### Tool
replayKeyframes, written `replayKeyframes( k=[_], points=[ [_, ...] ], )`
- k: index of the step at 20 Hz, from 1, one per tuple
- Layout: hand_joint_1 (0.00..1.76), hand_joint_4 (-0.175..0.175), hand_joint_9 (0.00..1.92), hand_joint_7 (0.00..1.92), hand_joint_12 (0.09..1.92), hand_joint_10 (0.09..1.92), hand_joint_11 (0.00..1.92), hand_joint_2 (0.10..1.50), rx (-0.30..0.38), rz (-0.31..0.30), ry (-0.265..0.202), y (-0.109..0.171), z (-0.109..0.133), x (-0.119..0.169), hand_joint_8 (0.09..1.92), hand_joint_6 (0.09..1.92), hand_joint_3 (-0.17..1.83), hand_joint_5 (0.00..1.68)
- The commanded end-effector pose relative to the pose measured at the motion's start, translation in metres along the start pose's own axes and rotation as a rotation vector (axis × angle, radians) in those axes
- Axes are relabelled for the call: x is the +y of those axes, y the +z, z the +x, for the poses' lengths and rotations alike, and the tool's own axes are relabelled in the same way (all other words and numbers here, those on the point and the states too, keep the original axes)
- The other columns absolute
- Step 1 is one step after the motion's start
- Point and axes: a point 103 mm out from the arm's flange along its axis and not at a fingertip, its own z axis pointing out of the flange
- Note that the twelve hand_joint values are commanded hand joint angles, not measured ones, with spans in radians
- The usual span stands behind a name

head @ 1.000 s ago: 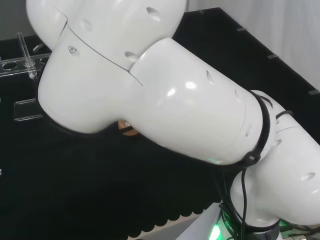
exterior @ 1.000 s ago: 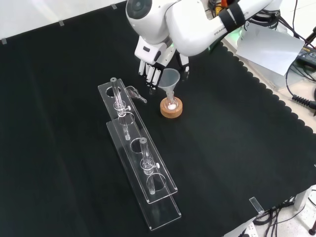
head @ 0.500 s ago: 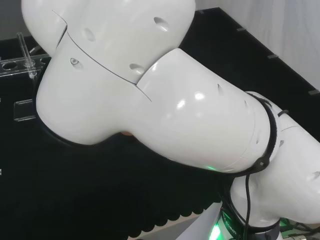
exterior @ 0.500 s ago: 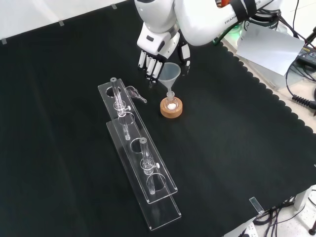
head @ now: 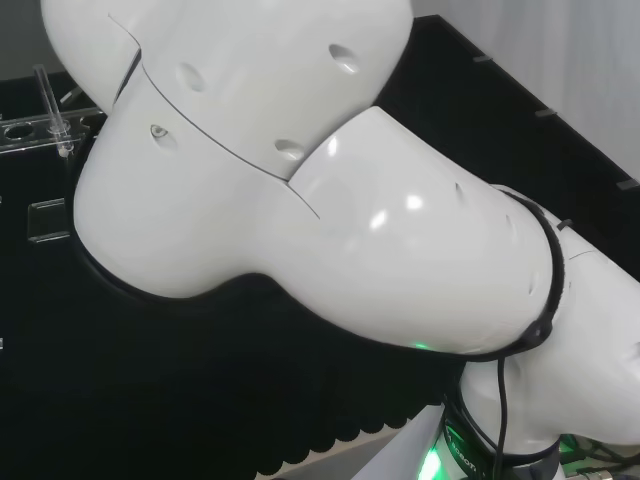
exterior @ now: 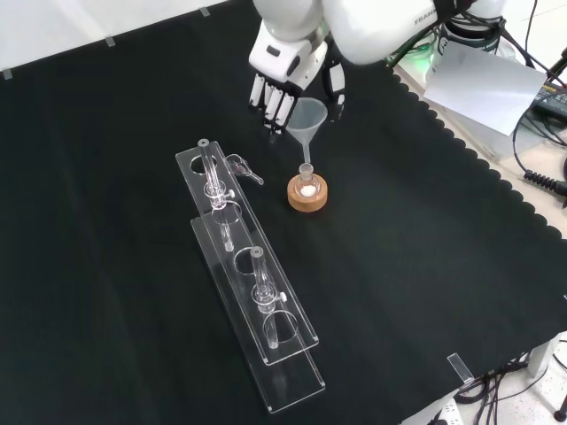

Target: Remove the funnel from the round-bottom flask.

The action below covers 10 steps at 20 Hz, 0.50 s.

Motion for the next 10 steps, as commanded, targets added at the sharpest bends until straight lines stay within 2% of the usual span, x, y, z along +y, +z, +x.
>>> replayKeyframes(
  k=[1,10],
  points=[
    [0.86,-0.033,1.06,0.65,1.26,0.43,0.64,0.68,-0.017,-0.012,0.035,-0.023,-0.004,-0.029,0.66,0.33,0.56,0.61],
    [0.86,-0.030,1.06,0.64,1.27,0.43,0.64,0.68,-0.027,-0.056,0.078,-0.057,-0.013,-0.042,0.67,0.46,0.57,0.58]
  ],
)
